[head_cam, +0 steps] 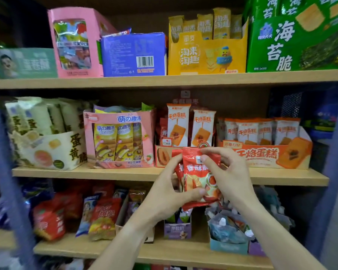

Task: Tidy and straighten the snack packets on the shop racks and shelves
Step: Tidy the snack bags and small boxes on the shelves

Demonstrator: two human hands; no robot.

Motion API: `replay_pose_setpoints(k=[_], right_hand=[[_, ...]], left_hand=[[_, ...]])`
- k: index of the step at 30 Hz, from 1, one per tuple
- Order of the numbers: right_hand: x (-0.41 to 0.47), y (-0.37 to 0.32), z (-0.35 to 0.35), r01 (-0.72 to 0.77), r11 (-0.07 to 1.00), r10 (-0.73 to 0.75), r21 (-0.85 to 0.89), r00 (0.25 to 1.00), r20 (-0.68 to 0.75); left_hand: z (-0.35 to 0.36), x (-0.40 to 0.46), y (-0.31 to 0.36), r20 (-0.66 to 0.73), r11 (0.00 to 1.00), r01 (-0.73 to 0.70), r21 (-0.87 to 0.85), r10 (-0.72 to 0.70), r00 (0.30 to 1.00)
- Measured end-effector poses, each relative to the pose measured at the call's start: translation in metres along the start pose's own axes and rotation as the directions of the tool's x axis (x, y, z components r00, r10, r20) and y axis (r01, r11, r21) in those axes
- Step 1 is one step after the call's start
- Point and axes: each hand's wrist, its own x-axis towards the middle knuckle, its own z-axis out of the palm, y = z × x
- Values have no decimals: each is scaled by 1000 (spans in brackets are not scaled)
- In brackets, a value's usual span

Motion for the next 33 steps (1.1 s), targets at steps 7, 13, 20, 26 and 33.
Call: replay_pose_setpoints(k=[7,13,20,26,33], right_hand=[[15,-11,12,-136,989,127,63,983,129],[52,-11,24,-141,980,122,-138,983,-136],[79,-6,33,-227,884,168,-408,970,-175],[81,-12,36,-164,949,127,-270,980,-151],[65,-29,25,-20,999,10,-38,971,-239]], left_hand=[[-12,-3,1,29,995,-91,-34,92,995],[-20,14,-5,-29,992,-35,122,38,999],[-20,19,-10,-78,995,15,97,-8,997],[-20,13,-5,-93,996,4,86,4,996],[-22,12,-1,-90,996,-10,89,18,996]])
